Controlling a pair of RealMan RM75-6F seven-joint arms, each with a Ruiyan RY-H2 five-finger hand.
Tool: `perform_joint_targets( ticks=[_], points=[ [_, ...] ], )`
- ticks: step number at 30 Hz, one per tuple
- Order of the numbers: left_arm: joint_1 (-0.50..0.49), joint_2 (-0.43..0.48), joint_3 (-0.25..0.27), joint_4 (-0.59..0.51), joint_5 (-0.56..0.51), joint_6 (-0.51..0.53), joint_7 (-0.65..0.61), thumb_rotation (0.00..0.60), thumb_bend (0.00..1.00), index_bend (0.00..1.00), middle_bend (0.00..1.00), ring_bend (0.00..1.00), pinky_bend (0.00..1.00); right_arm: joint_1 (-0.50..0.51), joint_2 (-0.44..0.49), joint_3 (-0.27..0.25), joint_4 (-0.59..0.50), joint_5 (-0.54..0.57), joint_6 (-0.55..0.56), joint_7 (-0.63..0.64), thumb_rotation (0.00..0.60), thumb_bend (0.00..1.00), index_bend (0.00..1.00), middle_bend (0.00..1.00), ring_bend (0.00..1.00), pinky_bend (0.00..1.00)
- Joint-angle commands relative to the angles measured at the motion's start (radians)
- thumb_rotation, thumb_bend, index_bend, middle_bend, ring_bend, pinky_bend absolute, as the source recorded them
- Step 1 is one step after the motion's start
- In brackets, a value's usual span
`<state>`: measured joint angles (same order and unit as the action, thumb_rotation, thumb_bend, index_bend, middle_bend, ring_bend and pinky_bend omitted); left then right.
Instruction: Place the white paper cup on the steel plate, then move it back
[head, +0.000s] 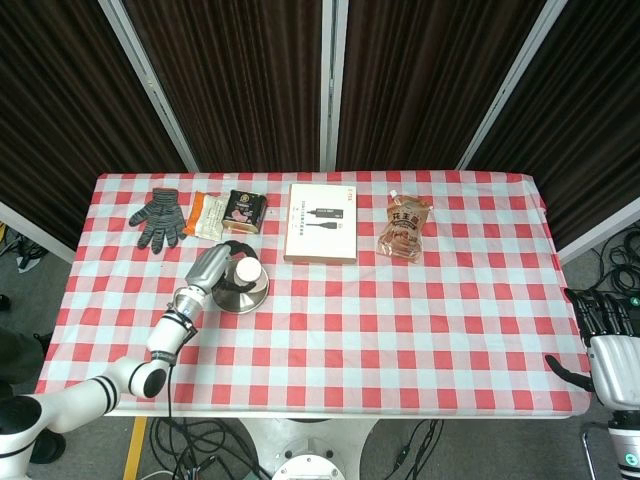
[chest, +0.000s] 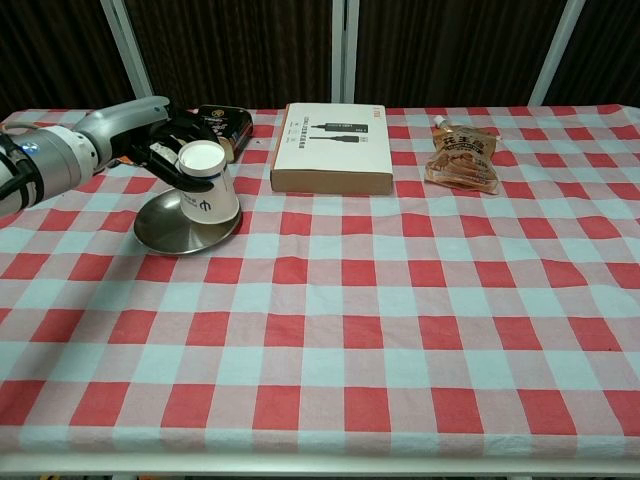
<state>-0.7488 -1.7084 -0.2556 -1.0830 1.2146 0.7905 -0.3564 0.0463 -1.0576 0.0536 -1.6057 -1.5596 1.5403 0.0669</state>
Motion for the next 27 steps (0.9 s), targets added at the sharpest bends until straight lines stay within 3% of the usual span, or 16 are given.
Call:
perform_joint_targets(
  ticks=[1,9,19,27],
  points=[
    [0.001,-0.006,0.004,0.009,-0.006,-0.007,-0.003,0.600,0.27,0.50,0.36,0.22,0.19,0.000,0.000,0.000,-0.001,-0.001,0.000,-0.001,0.600,0.07,0.00,0.15,0.00,0.07],
    [0.020,0.001,0.009,0.020,-0.008,0.002,-0.033,0.600,0.27,0.50,0.36,0.21,0.12,0.002,-0.002,0.001,-0.002,-0.001,-0.003,-0.003,0.600,0.07,0.00,0.15,0.00,0.07],
    [0.080,0.035,0.034,0.026,-0.012,0.006,-0.097,0.600,0.27,0.50,0.36,0.21,0.12,0.011,-0.009,0.005,0.008,-0.007,-0.004,0.008,0.600,0.07,0.00,0.15,0.00,0.07],
    [0.063,0.005,0.043,0.001,0.034,0.019,-0.099,0.600,0.27,0.50,0.36,0.21,0.12,0.006,-0.010,0.000,0.008,-0.014,0.004,0.007,0.600,0.07,0.00,0.15,0.00,0.07]
  ],
)
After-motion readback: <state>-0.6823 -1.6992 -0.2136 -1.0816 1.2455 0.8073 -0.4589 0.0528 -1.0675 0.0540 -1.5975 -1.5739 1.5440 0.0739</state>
